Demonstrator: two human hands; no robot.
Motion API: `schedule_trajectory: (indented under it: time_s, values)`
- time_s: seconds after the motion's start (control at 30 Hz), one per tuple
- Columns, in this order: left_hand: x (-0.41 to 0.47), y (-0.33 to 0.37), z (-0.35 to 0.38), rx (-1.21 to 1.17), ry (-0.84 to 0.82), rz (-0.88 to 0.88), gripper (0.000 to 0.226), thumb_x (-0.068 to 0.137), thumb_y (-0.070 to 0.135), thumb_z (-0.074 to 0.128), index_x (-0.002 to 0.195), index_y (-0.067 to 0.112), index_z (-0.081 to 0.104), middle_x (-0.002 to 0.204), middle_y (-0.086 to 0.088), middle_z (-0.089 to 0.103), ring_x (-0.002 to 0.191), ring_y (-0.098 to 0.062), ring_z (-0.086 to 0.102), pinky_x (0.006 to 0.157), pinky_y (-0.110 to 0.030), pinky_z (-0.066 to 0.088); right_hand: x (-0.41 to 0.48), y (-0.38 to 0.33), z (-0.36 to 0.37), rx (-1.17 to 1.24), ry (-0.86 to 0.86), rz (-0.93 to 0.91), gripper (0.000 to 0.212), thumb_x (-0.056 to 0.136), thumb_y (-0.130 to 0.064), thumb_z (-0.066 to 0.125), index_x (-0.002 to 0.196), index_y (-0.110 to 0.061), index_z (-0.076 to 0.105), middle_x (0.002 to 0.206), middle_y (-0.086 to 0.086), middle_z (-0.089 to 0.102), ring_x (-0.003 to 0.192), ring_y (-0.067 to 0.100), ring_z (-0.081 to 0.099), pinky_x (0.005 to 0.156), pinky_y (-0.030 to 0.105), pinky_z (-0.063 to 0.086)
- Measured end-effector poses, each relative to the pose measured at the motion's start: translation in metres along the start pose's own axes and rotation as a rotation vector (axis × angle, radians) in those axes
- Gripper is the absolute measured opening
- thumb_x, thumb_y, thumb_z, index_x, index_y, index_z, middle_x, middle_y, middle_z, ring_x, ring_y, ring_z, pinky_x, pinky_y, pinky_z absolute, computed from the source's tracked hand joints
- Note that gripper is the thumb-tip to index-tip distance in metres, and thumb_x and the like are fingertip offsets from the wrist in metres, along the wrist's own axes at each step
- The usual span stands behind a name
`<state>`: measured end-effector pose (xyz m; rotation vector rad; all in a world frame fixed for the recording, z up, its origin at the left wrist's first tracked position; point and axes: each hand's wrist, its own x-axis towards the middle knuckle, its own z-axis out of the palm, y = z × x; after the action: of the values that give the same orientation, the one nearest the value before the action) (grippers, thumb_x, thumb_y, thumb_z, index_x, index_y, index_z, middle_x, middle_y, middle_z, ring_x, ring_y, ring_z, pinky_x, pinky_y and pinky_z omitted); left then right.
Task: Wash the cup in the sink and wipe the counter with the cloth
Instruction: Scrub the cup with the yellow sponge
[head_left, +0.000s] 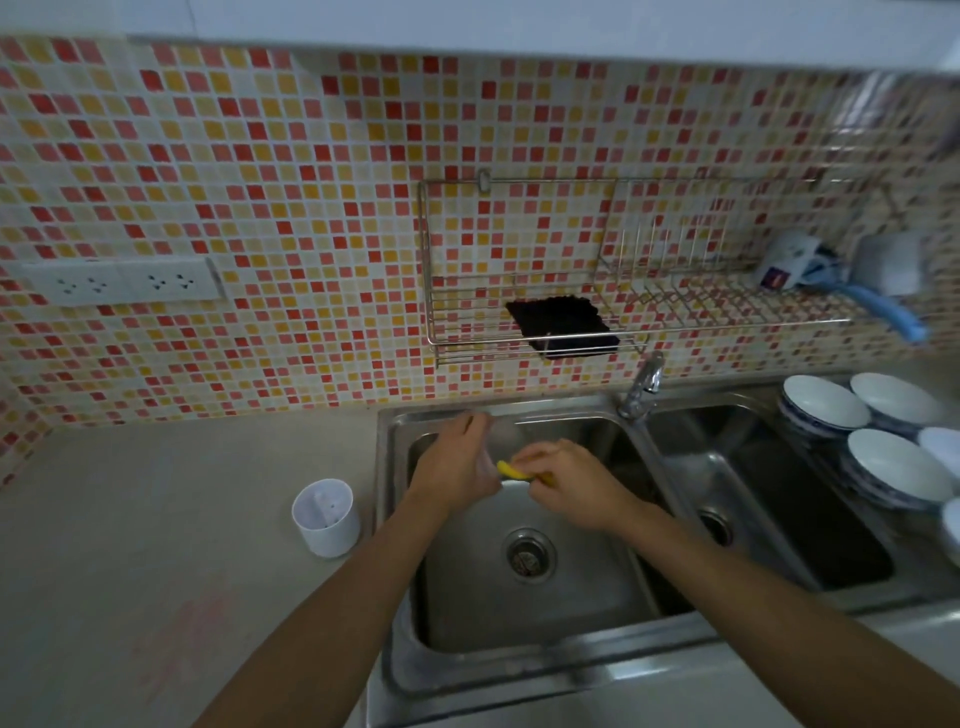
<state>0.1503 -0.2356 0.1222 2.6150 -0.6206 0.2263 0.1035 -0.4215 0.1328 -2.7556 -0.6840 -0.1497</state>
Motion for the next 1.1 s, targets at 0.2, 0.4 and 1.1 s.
schedule_trajectory:
  time_s: [0.2,0.4,1.1]
  values:
    - [0.008,0.011,0.003,-0.144,-0.028,-0.014,0.053,0.078,0.027,0.066,0.127,0.022,0.047,0.123,0.001,0.054,0.108,-0.016,0.053,0.083,-0.023,0.040,0.011,0.031,-0.015,-0.308,-0.005,-0.094,0.032,0.081,-0.016,0.066,0.108,-0.033,0.069,0.122,-0.014,0.064,0.091,0.020,0.055,0.076,0.035,0.048]
    - [0.028,0.009,0.009,-0.061,-0.084,-0.036,0.080,0.065,0.037,0.081,0.134,0.023,0.042,0.133,0.001,0.050,0.117,-0.018,0.049,0.088,-0.029,0.046,0.012,0.035,-0.002,0.170,0.005,0.061,0.041,0.085,-0.009,0.061,0.120,-0.029,0.066,0.126,-0.015,0.063,0.104,0.010,0.060,0.094,0.024,0.040]
    - [0.063,0.039,0.048,-0.203,-0.205,-0.228,0.096,0.064,0.034,0.081,0.144,0.019,0.030,0.141,-0.006,0.042,0.131,-0.026,0.040,0.109,-0.042,0.037,0.019,0.135,0.019,0.081,0.198,-0.209,0.032,0.077,-0.013,0.076,0.108,-0.017,0.068,0.107,-0.004,0.070,0.091,0.022,0.059,0.071,0.032,0.056]
